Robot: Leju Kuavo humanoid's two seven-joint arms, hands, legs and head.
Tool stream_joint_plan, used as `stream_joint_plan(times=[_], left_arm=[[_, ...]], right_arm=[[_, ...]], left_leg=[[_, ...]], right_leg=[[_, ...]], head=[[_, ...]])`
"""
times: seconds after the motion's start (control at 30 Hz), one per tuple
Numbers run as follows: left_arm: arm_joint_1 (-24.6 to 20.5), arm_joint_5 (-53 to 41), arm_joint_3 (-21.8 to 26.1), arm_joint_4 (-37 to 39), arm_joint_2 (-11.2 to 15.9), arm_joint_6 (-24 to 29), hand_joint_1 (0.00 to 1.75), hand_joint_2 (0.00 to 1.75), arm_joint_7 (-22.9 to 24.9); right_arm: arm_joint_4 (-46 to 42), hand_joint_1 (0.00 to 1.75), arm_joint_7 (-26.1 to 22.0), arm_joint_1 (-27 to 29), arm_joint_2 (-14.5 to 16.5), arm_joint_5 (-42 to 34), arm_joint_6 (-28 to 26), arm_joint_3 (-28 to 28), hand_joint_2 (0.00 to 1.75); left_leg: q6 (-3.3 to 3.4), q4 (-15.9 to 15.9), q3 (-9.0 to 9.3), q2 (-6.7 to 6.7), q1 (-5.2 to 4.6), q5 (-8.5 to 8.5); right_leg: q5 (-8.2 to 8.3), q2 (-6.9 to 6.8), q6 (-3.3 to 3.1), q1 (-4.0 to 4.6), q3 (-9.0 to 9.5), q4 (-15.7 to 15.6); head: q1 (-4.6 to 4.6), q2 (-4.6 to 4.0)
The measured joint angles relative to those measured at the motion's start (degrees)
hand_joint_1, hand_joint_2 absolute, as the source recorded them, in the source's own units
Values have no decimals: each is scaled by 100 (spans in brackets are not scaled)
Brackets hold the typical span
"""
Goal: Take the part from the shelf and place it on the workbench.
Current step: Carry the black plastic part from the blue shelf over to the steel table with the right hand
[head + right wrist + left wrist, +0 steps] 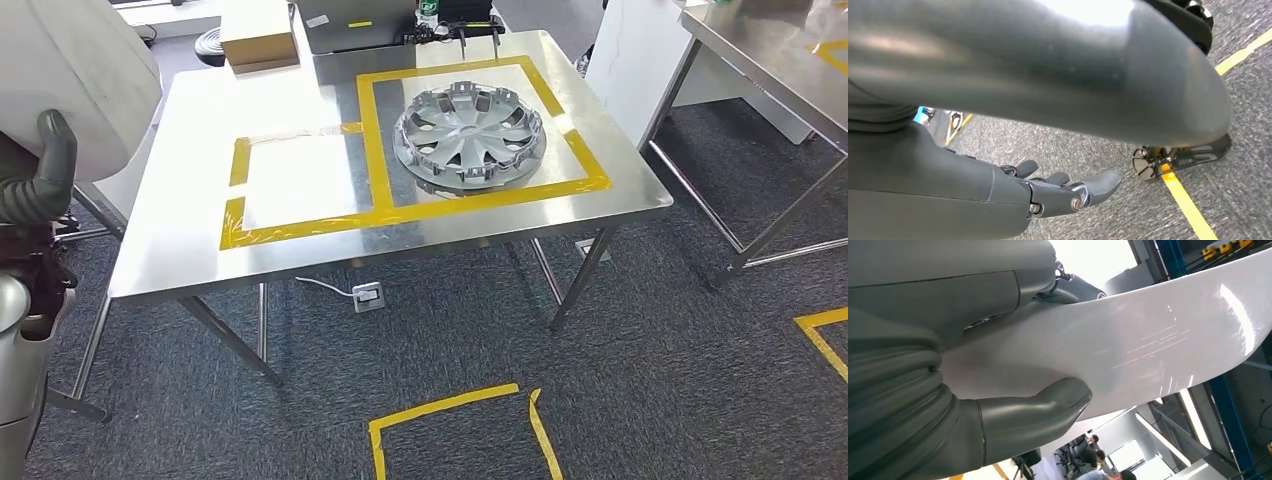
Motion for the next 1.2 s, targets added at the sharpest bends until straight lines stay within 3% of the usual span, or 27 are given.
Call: stream_joint_plan(times=[0.03, 0.1, 0.17, 0.33, 0.37, 0.43, 0.47, 0.5, 0.53, 0.57, 0.6, 0.67, 0.7, 0.8, 0.87, 0.97, 1.0, 1.03, 1.07, 1.13, 1.2], left_arm=[[13, 0, 0, 7, 1, 0, 175, 175, -1], [15, 1, -1, 13, 8, 0, 175, 175, -1], [5, 5, -5, 23, 22, 1, 175, 175, 0], [-25, 11, -23, 66, 51, 4, 175, 175, 4], [-41, 16, -28, 78, 51, 3, 175, 175, 5], [-66, 29, -43, 121, 45, -1, 175, 175, 8], [-73, 37, -53, 154, 37, -3, 175, 175, 9], [-82, 42, -66, 193, 27, -4, 175, 175, 10], [-98, 45, -80, 235, 16, -4, 175, 175, 11], [-124, 45, -93, 279, 6, -4, 175, 175, 13], [-158, 46, -105, 325, -3, -4, 175, 175, 14], [-244, 46, -122, 434, -19, -5, 175, 175, 16], [-282, 46, -129, 490, -22, -7, 175, 175, 16], [-398, 45, -143, 658, -19, -15, 175, 175, 14], [-497, 44, -145, 794, -7, -19, 175, 175, 5], [-572, 40, -148, 1029, -1, -8, 175, 175, -8], [-566, 35, -151, 1105, -2, -2, 175, 175, -15], [-562, 29, -156, 1176, -3, 3, 175, 175, -26], [-568, 22, -161, 1237, -5, 9, 175, 175, -38], [-602, 0, -171, 1359, -9, 32, 175, 175, -79], [-640, -46, -183, 1503, -15, 56, 175, 175, -133]], right_arm=[[0, 0, -10, 0, 0, -5, 1, 3, 0], [0, 0, -36, 3, 0, -25, -1, 5, 0], [0, 0, -62, -5, 0, -46, -6, 5, 0], [-2, 0, -80, -36, 0, -69, -25, 5, 0], [-2, 0, -75, -40, 1, -74, -34, 5, 0], [-2, 0, -56, -39, 4, -82, -48, 5, 0], [-2, 0, -45, -37, 5, -84, -54, 5, 0], [-2, 0, -35, -32, 5, -85, -58, 5, 0], [-2, 0, -28, -26, 5, -86, -63, 5, 0], [-2, 0, -27, -21, 4, -88, -64, 5, 0], [-2, 0, -33, -18, 2, -89, -63, 5, 0], [-2, 0, -59, -22, -2, -90, -48, 5, 0], [-2, 0, -74, -26, -4, -90, -34, 5, 0], [-2, 0, -96, -30, -3, -78, -5, 6, 0], [-2, 0, -84, -23, -2, -58, -4, 10, 0], [-2, 0, -59, -24, -4, -38, -3, 16, 0], [-2, 0, -48, -25, -4, -34, 0, 18, 0], [-2, 0, -39, -26, -4, -31, 3, 20, 0], [-2, 0, -33, -22, -4, -30, 5, 21, 0], [-2, 0, -30, -12, -4, -24, 10, 25, 0], [-1, 0, -28, -19, -4, -12, 12, 31, 0]], left_leg=[[-9, -96, -22, 2, 8, 172], [-16, -832, 219, 15, 29, 694], [15, -1462, 487, 26, 21, 942], [217, -1578, 597, 4, 16, 832], [254, -1589, 630, 7, 26, 816], [297, -1590, 664, 15, 23, 774], [303, -1585, 676, 16, 18, 751], [303, -1578, 693, 14, 13, 723], [297, -1570, 719, 10, 10, 693], [287, -1563, 754, 6, 9, 661], [273, -1559, 795, 3, 8, 628], [222, -1557, 852, -1, -6, 563], [191, -1564, 867, -1, -13, 539], [91, -1604, 912, 2, -14, 496], [38, -1384, 832, 6, -10, 377], [-12, -339, 241, 6, -1, 10], [-23, -82, 54, 6, 3, -5], [-29, -29, -41, 7, 6, 91], [-31, -216, -17, 9, 10, 302], [-16, -968, 260, 21, 14, 781], [48, -1500, 502, 27, -4, 945]], right_leg=[[-37, 4, 10, -2, 46, 3], [-127, 9, 47, -8, 148, 13], [-211, 16, 109, 6, 194, 38], [-372, -2, 265, 11, 184, 171], [-480, -5, 297, 7, 74, 403], [-758, -6, 338, -5, -386, 1175], [-844, -6, 345, -10, -643, 1541], [-820, -6, 342, -11, -824, 1734], [-678, -6, 330, -10, -894, 1704], [-438, -6, 308, -6, -838, 1440], [-158, -6, 275, 1, -699, 1031], [156, -11, 206, 34, -431, 340], [190, -13, 176, 49, -368, 177], [150, -6, 97, 45, -299, 89], [142, -6, 33, 18, -195, 25], [61, -5, -30, 12, -75, 0], [23, 0, -34, 13, -34, 2], [-16, 6, -30, 13, 11, 5], [-60, 12, -20, 13, 66, 10], [-158, 19, 14, 16, 173, 21], [-238, 24, 69, 29, 212, 39]], head=[[-1, -1], [-1, -1], [-5, 0], [14, 0], [23, 0], [41, 0], [44, 0], [45, 0], [45, 1], [46, 0], [47, -1], [48, -1], [46, 0], [45, 0], [25, 0], [-11, 1], [-15, 1], [-16, 0], [-18, 0], [-18, 1], [-17, 1]])
